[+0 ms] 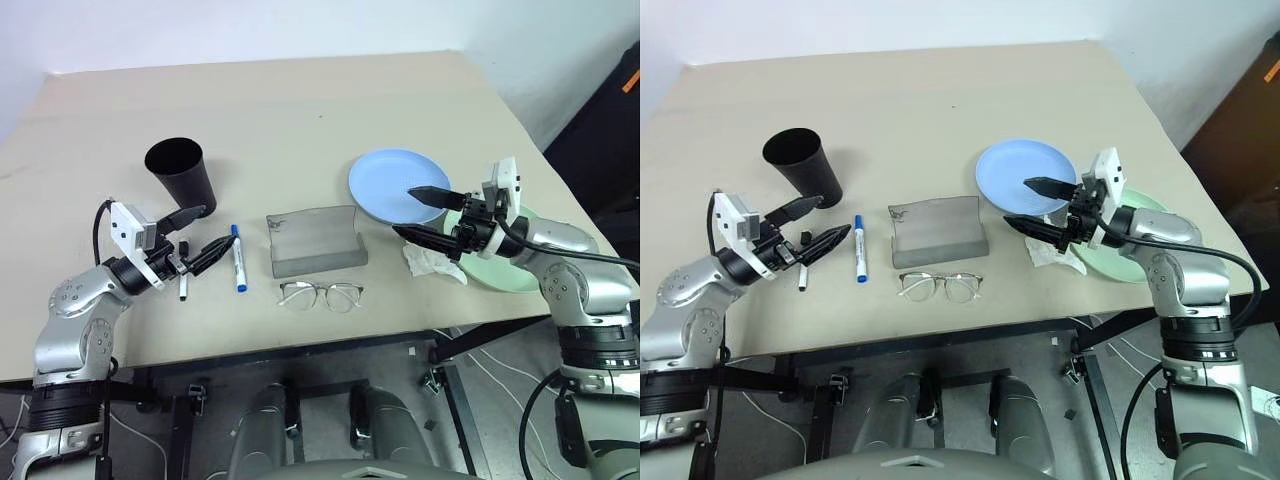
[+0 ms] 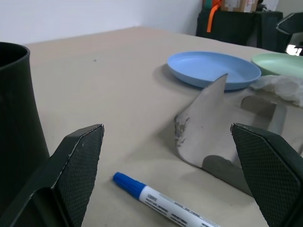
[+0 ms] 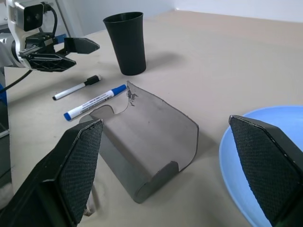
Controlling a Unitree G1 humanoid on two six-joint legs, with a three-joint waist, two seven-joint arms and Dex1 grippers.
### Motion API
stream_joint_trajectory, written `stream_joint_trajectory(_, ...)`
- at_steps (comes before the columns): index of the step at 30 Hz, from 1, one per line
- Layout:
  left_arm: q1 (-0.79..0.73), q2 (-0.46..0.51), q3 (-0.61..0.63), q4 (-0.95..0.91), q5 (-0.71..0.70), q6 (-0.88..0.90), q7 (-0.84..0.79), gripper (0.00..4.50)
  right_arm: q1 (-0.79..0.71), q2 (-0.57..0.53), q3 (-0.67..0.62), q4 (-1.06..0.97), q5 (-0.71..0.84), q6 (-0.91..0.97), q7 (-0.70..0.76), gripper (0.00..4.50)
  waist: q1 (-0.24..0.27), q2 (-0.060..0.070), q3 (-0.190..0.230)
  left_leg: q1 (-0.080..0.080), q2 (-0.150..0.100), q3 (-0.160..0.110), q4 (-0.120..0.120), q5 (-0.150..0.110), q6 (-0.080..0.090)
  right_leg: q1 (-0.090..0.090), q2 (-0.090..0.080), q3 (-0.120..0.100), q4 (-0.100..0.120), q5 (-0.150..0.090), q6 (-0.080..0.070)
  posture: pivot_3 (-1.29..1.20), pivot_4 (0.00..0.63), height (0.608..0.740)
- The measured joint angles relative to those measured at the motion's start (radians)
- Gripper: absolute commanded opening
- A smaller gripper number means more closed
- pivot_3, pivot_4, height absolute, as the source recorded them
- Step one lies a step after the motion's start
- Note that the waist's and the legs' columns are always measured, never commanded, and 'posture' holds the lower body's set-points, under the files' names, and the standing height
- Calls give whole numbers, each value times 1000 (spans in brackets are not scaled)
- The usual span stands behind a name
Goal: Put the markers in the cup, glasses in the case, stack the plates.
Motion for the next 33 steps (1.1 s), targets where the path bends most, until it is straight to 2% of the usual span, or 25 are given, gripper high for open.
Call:
stream_joint_trajectory(9,-4,-18,-2,14,20,-14,12,4500,-8,13,2,23,-7,-36,3,4468,2,0,0,0,0,0,0,0,0,0,-1,-1,0,2,2,0,150,715)
stream_joint_trajectory(17,-4,-18,-4,-56,19,15,41,4500,-13,14,2,50,-10,-46,20,4468,2,0,0,0,0,0,0,0,0,0,-1,-1,-1,2,2,0,150,715)
stream_joint_trajectory(33,-50,-70,-77,-53,41,42,82,4500,-1,-23,-1,76,-20,-43,22,4468,3,0,0,0,0,0,2,0,0,1,0,-1,0,2,3,0,150,715)
